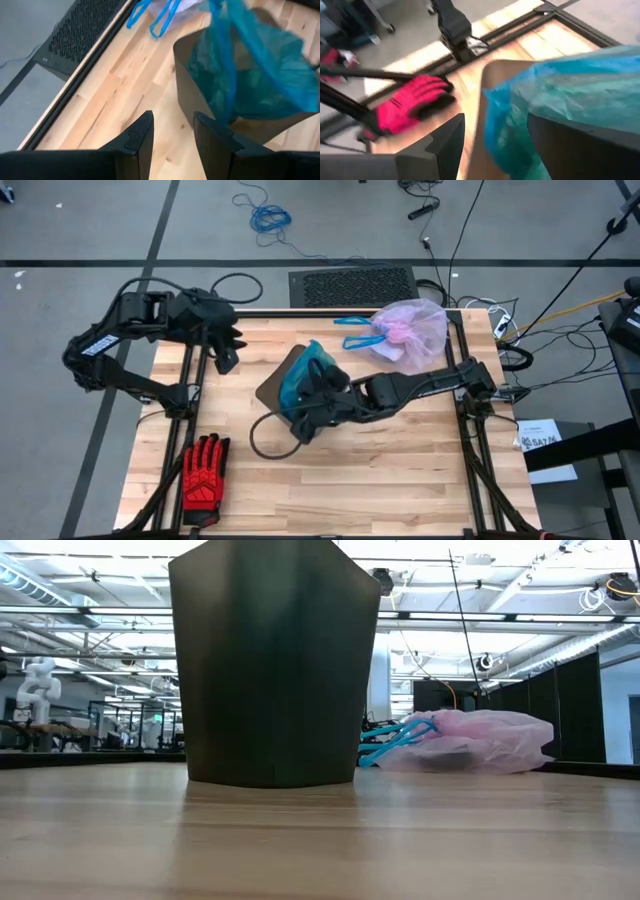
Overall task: Place trash/remove bag and relplace
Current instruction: Insert the blue trash bag into the trash bin
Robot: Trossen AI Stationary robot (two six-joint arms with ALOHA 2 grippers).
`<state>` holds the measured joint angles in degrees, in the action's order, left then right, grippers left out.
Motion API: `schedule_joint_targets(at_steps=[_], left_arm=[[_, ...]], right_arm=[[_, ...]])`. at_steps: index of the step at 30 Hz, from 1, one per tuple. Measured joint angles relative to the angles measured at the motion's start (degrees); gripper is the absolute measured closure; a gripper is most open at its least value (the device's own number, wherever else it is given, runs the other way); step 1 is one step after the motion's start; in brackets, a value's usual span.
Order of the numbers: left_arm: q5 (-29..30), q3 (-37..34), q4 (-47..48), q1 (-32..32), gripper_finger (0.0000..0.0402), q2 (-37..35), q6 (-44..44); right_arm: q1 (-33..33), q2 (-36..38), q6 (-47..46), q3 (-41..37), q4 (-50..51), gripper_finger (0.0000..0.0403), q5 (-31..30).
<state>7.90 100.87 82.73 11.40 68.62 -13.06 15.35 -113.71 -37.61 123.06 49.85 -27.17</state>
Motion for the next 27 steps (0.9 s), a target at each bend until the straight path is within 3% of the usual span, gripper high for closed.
schedule_joint_targets(at_steps=[12, 17, 27], left_arm=[[0.03, -7.34, -9.55, 0.13, 0.0268, -4.42, -2.49], [-0.39, -9.53, -10.1, 1.14, 0.0268, -6.02, -2.94], [-0.55, -9.63, -10.39, 2.44, 0.0268, -5.7, -1.01]], right_arm=[[2.7, -2.0, -15.94, -0.01, -3.17, 0.0195, -2.64], [4.09, -3.1, -18.52, 0.0, -3.43, 0.0195, -5.92], [0.03, -6.31, -23.21, -0.07, -3.42, 0.0206, -5.99]])
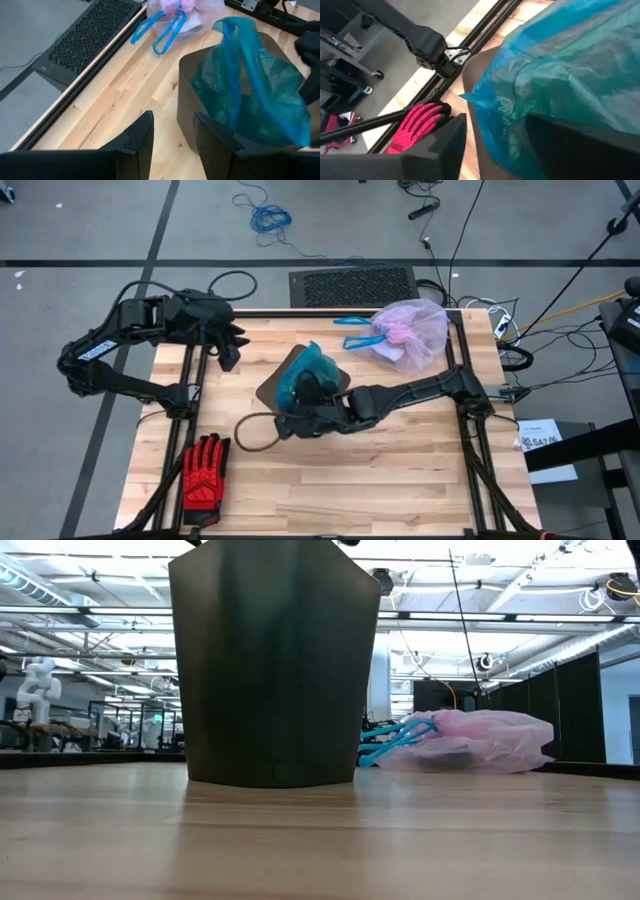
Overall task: Place trash/remove bag and relplace
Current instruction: Insert the blue trash bag into the trash bin
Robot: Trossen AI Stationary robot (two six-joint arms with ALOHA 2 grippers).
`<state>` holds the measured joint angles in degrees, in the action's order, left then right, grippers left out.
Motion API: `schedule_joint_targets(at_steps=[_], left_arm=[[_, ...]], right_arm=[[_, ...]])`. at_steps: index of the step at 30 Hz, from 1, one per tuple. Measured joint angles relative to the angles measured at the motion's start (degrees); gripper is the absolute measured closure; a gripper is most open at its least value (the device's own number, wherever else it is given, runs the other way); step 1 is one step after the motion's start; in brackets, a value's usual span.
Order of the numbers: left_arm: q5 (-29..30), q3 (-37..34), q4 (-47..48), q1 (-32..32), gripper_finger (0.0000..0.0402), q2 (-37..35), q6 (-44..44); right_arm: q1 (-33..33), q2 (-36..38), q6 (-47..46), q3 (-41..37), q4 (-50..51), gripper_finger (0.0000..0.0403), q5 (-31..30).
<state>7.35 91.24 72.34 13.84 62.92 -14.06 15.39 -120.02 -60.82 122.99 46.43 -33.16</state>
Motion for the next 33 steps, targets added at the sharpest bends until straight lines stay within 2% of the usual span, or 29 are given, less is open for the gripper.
schedule_joint_targets(at_steps=[3, 6, 8, 16, 23, 27, 30, 33], left_arm=[[-0.02, 0.0, -0.08, 0.35, 0.0268, 0.07, 0.0], [-0.02, 0.0, -0.85, 0.45, 0.0268, 0.05, -0.04], [-0.02, 0.0, -1.88, 0.45, 0.0268, 0.04, -0.18], [-1.34, 0.0, -5.0, 0.45, 0.0268, 0.07, -0.07], [-9.05, 0.01, -9.32, 0.45, 0.0268, 0.71, 1.44], [-18.34, 0.02, -12.42, 0.45, 0.0268, 3.5, 2.4], [-20.76, -1.08, -12.81, 0.4, 0.0267, 5.05, 3.99], [-22.73, -5.13, -13.23, 0.4, 0.0261, 5.49, 3.96]], right_arm=[[-0.84, -0.34, -0.25, -0.08, 0.34, 0.0259, 0.66], [-1.36, -0.34, 1.08, -0.01, -0.12, 0.0358, 0.62], [-1.45, -0.47, 2.86, -0.01, -0.78, 0.0388, 0.67], [-1.21, 3.72, 4.11, -0.03, -3.51, 0.0402, 3.09], [-0.23, 9.96, 10.96, 0.06, -4.96, 0.0403, 3.4], [0.35, 11.11, 12.22, 0.08, -4.32, 0.0403, 3.44], [0.77, 11.14, 12.4, 0.01, -4.17, 0.0403, 3.53], [0.93, 11.29, 12.36, 0.01, -4.36, 0.0403, 3.47]])
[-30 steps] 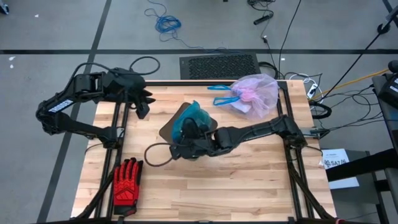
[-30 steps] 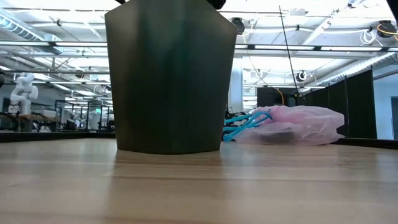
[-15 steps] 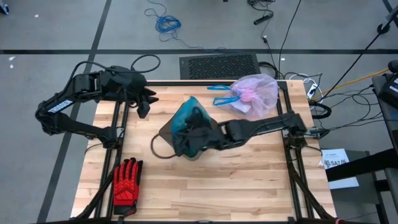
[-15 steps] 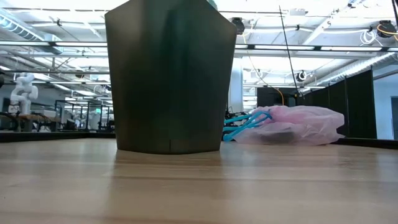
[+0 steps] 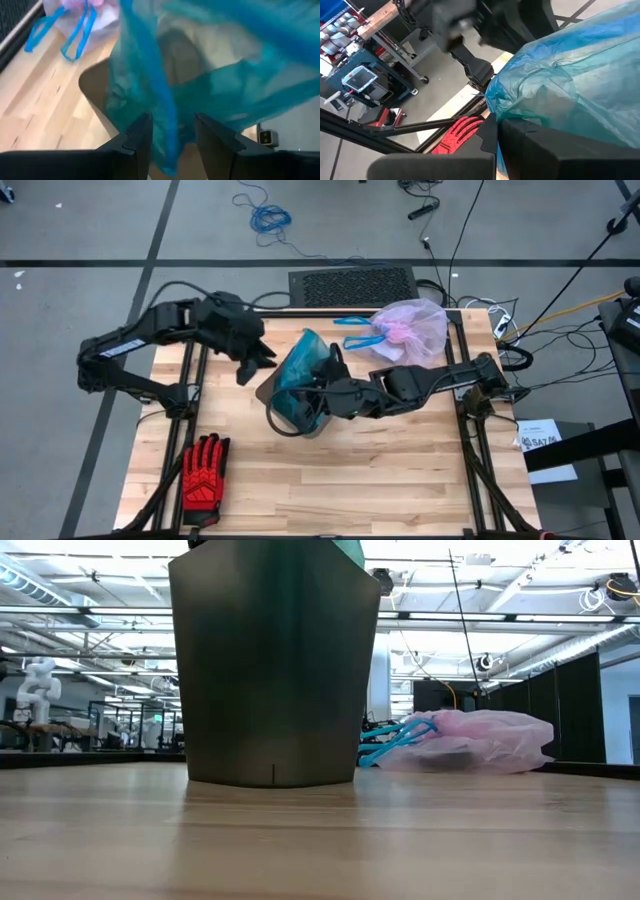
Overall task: Place trash/remove bag and relplace
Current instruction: Insert the blue trash bag into the trash bin
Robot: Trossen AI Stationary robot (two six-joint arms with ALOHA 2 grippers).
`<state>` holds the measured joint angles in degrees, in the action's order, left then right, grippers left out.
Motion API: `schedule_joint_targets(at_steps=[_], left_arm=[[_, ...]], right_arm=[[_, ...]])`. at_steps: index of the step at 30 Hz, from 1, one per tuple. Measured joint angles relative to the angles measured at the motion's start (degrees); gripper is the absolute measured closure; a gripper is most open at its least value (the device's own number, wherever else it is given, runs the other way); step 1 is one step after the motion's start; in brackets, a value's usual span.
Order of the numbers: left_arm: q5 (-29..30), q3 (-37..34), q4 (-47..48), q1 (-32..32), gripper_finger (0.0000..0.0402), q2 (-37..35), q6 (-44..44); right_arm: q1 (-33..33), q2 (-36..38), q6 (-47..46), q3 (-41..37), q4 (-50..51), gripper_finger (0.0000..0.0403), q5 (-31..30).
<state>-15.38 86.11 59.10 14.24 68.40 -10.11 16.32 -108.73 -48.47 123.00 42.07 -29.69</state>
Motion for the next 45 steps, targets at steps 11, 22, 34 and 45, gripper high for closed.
schedule_joint_targets(at_steps=[11, 22, 34, 45], left_arm=[[-1.42, -9.15, -11.13, -0.07, 0.02, -0.13, -5.34], [-1.7, -10.82, -16.23, -0.77, 0.019, 3.22, -6.12], [-0.31, -10.89, -15.02, 0.25, 0.0387, 2.92, -3.07], [-2.66, -6.0, -1.36, 3.13, 0.04, -8.54, -10.46]], right_arm=[[0.28, 0.0, -0.02, 0.0, -0.41, 0.0403, -0.04], [-0.17, -0.02, 0.1, 0.0, -0.9, 0.0403, -0.37], [-0.22, 1.34, 2.71, 0.0, -1.21, 0.0403, -0.69], [-0.88, 1.51, 1.3, 0.04, 8.9, 0.0403, -0.68]])
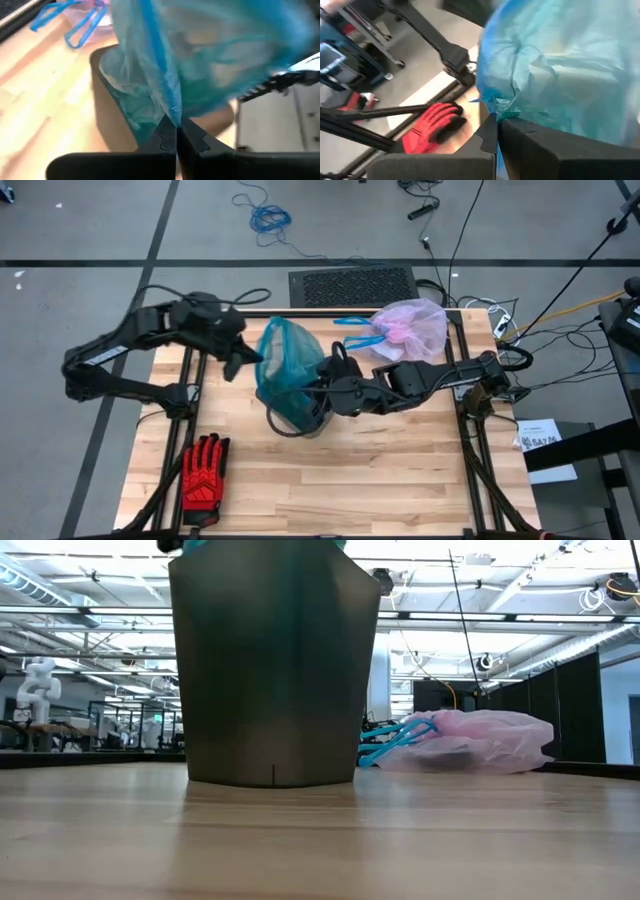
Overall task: Place trash/remove bag and relplace
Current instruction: Insert the blue trash bag into the trash bin
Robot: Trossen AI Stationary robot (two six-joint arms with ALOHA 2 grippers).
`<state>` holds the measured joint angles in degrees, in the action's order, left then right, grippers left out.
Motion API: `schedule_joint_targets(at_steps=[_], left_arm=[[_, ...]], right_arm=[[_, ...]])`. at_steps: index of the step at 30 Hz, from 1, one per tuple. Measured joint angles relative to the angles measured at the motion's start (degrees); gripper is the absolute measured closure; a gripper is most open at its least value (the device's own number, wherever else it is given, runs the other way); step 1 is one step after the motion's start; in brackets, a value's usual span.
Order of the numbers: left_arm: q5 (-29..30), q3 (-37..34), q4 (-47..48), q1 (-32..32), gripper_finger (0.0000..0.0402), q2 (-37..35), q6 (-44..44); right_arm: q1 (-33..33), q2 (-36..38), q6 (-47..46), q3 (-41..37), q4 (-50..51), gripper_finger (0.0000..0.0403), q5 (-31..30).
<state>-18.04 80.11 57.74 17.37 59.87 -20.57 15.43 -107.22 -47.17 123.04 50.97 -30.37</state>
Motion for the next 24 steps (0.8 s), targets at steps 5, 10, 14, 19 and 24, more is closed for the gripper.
schedule_joint_targets(at_steps=[5, 10, 14, 19, 24], left_arm=[[-2.87, 2.89, 0.77, -0.16, 0.0401, -1.96, -4.39], [-3.07, 6.8, 0.9, -0.26, 0.0401, -1.83, -4.66], [-3.08, 9.56, 1.05, -0.24, 0.0401, -0.89, -5.69], [-4.28, 10.84, 1.61, -0.24, 0.0401, -0.25, -7.65], [-4.46, 10.85, 6.73, -0.26, 0.0401, -0.27, -9.16]], right_arm=[[-1.34, -0.02, -2.79, 0.0, 3.83, 0.0403, 1.26], [-2.45, 0.69, -5.91, 0.0, 2.92, 0.0403, 2.96], [-3.99, 2.54, -9.89, 0.0, 0.78, 0.0403, 5.75], [-5.22, 3.51, -12.22, 0.0, 2.38, 0.0403, 8.37], [-5.33, 2.95, -17.52, -0.02, 12.26, 0.0403, 11.85]])
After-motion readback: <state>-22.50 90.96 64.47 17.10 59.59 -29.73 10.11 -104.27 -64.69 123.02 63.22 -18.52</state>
